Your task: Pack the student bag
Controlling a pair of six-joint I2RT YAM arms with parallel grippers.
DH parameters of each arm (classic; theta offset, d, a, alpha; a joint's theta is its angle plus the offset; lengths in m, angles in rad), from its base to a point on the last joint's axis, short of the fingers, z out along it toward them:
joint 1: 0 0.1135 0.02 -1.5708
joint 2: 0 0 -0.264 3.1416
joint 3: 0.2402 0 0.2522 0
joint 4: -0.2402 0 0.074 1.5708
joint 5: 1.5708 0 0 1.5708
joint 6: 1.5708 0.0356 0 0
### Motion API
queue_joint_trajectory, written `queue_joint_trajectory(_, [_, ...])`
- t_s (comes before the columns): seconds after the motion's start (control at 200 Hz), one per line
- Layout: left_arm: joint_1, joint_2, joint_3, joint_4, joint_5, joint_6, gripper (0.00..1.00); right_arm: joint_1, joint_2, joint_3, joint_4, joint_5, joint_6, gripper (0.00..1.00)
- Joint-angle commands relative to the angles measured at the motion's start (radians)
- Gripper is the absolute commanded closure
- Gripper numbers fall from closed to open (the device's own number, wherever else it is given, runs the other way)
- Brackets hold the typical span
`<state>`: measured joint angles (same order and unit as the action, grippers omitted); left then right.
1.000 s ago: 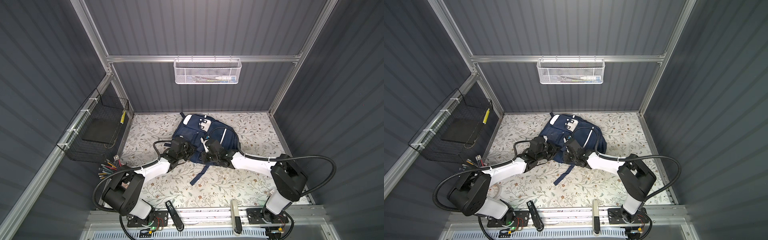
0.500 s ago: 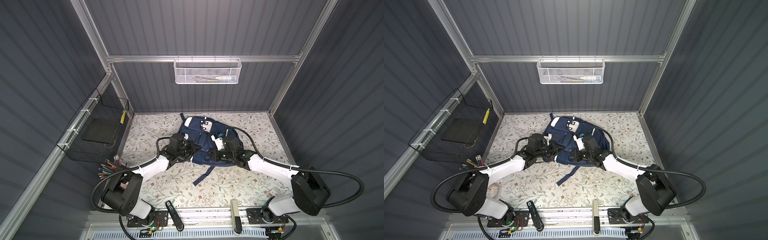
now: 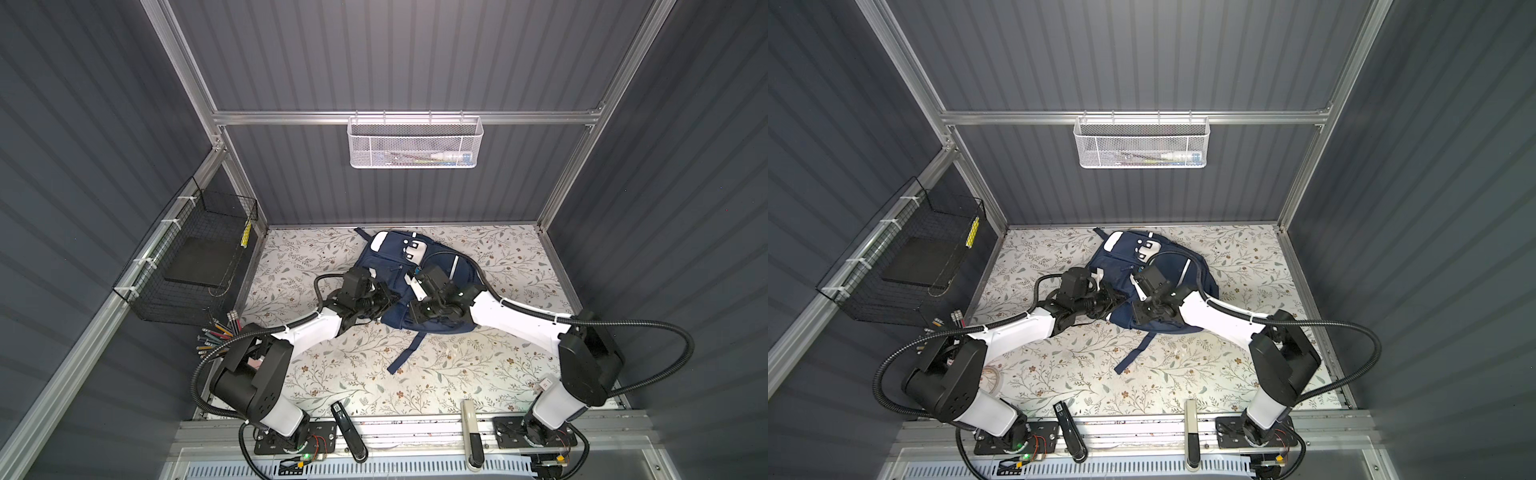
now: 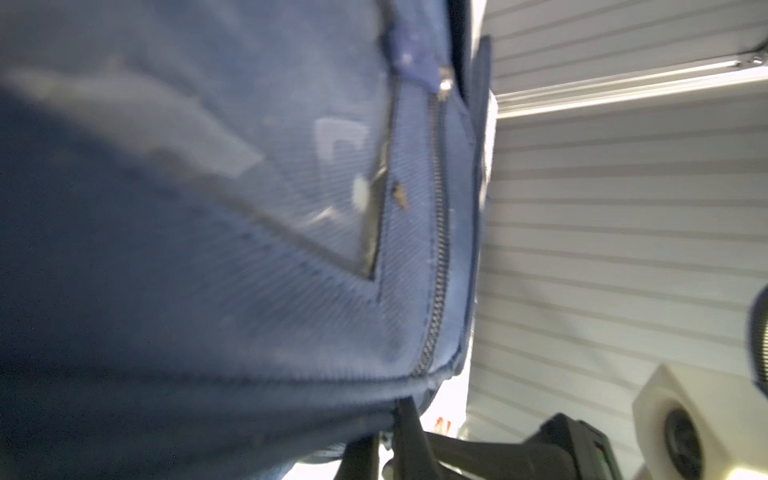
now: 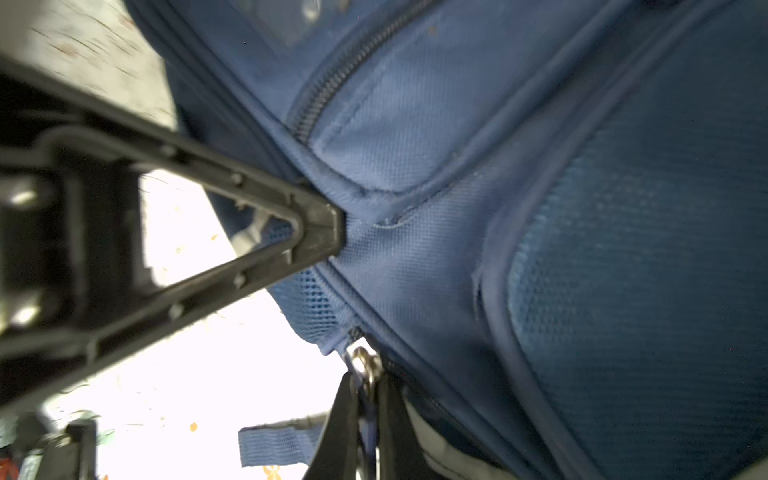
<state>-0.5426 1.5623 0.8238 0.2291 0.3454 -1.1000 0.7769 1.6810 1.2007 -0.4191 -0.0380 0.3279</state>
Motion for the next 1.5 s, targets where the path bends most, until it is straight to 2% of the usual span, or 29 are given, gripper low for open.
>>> queue_joint_trajectory(0.0, [0.033, -0.006, 0.016, -0.023, -0.138, 0.073, 1.00, -0.006, 0.030, 0.026, -0.236, 0.069, 0.008, 0.99])
queue_joint_trajectory(0.075, [0.069, -0.020, 0.042, -0.107, -0.188, 0.132, 1.00, -0.009, 0.021, -0.014, -0.277, 0.103, 0.031, 1.00])
queue_joint_trajectory(0.165, [0.111, -0.028, 0.066, -0.147, -0.198, 0.173, 1.00, -0.026, -0.023, -0.092, -0.298, 0.137, 0.049, 1.00])
queue_joint_trajectory(0.375, [0.120, -0.021, 0.090, -0.138, -0.173, 0.179, 1.00, -0.142, -0.177, -0.221, -0.286, 0.088, 0.057, 0.99])
queue_joint_trajectory(0.47, [0.084, -0.004, 0.070, -0.073, -0.142, 0.136, 1.00, -0.137, -0.194, -0.217, -0.210, -0.022, 0.051, 0.94])
queue_joint_trajectory(0.54, [0.024, 0.012, 0.060, -0.036, -0.140, 0.104, 1.00, -0.101, -0.164, -0.179, -0.152, -0.096, 0.078, 0.81])
queue_joint_trajectory(0.605, [-0.030, 0.024, 0.044, 0.012, -0.133, 0.055, 1.00, -0.057, -0.127, -0.138, -0.104, -0.091, 0.101, 0.74])
queue_joint_trajectory(0.725, [-0.070, 0.036, -0.015, 0.153, -0.102, -0.059, 1.00, -0.021, -0.052, -0.079, -0.053, -0.084, 0.129, 0.74])
queue_joint_trajectory(0.841, [-0.081, 0.025, -0.024, 0.143, -0.105, -0.071, 1.00, -0.014, -0.033, -0.094, 0.002, -0.091, 0.147, 0.74])
queue_joint_trajectory(0.931, [-0.088, 0.031, -0.018, 0.142, -0.099, -0.073, 1.00, 0.003, -0.069, -0.130, 0.050, -0.067, 0.154, 0.65])
queue_joint_trajectory(1.006, [-0.092, 0.038, -0.014, 0.142, -0.099, -0.070, 1.00, 0.005, -0.102, -0.144, 0.043, 0.004, 0.148, 0.62])
queue_joint_trajectory(1.061, [-0.092, 0.043, -0.009, 0.141, -0.100, -0.067, 1.00, -0.020, -0.117, -0.150, 0.036, 0.001, 0.137, 0.61])
queue_joint_trajectory(1.161, [-0.092, 0.045, 0.002, 0.126, -0.101, -0.051, 1.00, -0.103, -0.164, -0.185, 0.011, -0.095, 0.115, 0.58])
queue_joint_trajectory(1.256, [-0.092, 0.036, 0.017, 0.087, -0.111, -0.001, 1.00, -0.182, -0.204, -0.233, 0.057, -0.230, 0.080, 0.46])
queue_joint_trajectory(1.371, [-0.092, 0.055, -0.011, 0.154, -0.101, 0.004, 1.00, -0.188, -0.143, -0.218, 0.082, -0.287, 0.042, 0.40])
queue_joint_trajectory(1.426, [-0.092, 0.083, -0.014, 0.173, -0.089, -0.003, 0.92, -0.188, -0.101, -0.196, 0.081, -0.343, 0.045, 0.39])
queue_joint_trajectory(1.496, [-0.092, 0.117, -0.025, 0.200, -0.074, -0.020, 0.91, -0.186, -0.077, -0.203, 0.138, -0.365, 0.061, 0.39])
